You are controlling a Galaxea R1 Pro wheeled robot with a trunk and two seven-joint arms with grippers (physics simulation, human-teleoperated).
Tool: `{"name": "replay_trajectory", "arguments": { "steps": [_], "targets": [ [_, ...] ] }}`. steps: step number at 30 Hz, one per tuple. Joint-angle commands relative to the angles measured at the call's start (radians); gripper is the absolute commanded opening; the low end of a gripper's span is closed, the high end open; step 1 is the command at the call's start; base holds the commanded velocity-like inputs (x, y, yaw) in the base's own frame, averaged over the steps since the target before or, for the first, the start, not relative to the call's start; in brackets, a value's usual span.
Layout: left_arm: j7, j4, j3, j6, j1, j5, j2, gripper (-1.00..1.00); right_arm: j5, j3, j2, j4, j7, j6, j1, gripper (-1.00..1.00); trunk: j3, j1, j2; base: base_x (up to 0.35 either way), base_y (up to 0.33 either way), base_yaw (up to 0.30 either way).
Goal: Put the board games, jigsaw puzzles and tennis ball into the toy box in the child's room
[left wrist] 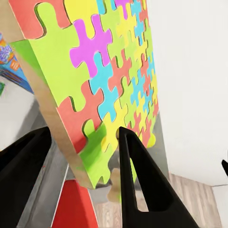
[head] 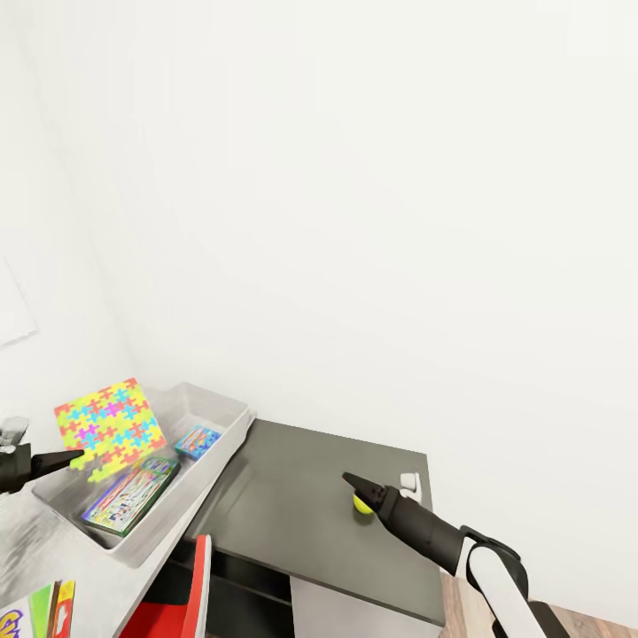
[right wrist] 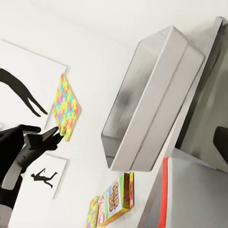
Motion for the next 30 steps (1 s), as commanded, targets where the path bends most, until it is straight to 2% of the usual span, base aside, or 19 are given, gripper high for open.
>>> {"name": "replay_trajectory", "arguments": {
  "steps": [1, 4, 7, 9, 11, 18, 23, 30],
  "targets": [
    [0.033, 0.007, 0.0, 0.007, -0.016, 0.002, -0.008, -1.0, -0.002, 0.001, -0.001, -0.008, 0.005, 0.003, 0.001, 1.0, -0.002, 0.001, -0.002, 0.0, 0.0, 0.0],
    [0.105, 0.027, 0.0, 0.007, -0.051, 0.002, -0.03, -1.0, -0.002, 0.0, -0.001, -0.031, 0.01, 0.003, 0.002, 1.0, -0.002, 0.001, -0.002, 0.0, 0.0, 0.0],
    [0.215, 0.061, -0.001, 0.007, -0.109, 0.002, -0.082, -1.0, -0.002, -0.001, -0.001, -0.056, 0.011, 0.003, 0.002, 1.0, -0.003, 0.001, -0.002, 0.0, 0.0, 0.0],
    [0.251, 0.07, -0.001, 0.007, -0.123, 0.002, -0.1, -1.0, -0.002, -0.002, -0.001, -0.059, 0.011, 0.003, 0.001, 1.0, -0.003, 0.001, -0.002, 0.0, 0.0, 0.0],
    [0.323, 0.082, -0.001, 0.007, -0.144, 0.002, -0.134, -1.0, -0.003, -0.013, -0.001, -0.062, 0.012, 0.004, 0.001, 1.0, -0.005, 0.001, -0.002, 0.0, 0.0, 0.0],
    [0.468, 0.09, -0.001, 0.006, -0.161, 0.002, -0.193, -1.0, -0.005, -0.054, -0.002, -0.065, 0.027, 0.011, 0.002, 1.0, -0.016, 0.001, -0.002, 0.0, 0.0, 0.0],
    [0.543, 0.092, -0.001, 0.006, -0.164, 0.003, -0.212, -1.0, -0.005, -0.066, -0.002, -0.066, 0.052, 0.014, 0.002, 1.0, -0.024, 0.001, -0.002, 0.0, 0.0, 0.0],
    [0.599, 0.093, -0.001, 0.003, -0.165, 0.003, -0.217, -1.0, -0.004, -0.069, -0.003, -0.066, 0.075, 0.014, 0.001, 1.0, -0.035, 0.001, -0.002, 0.0, 0.0, 0.0]
  ]
}}
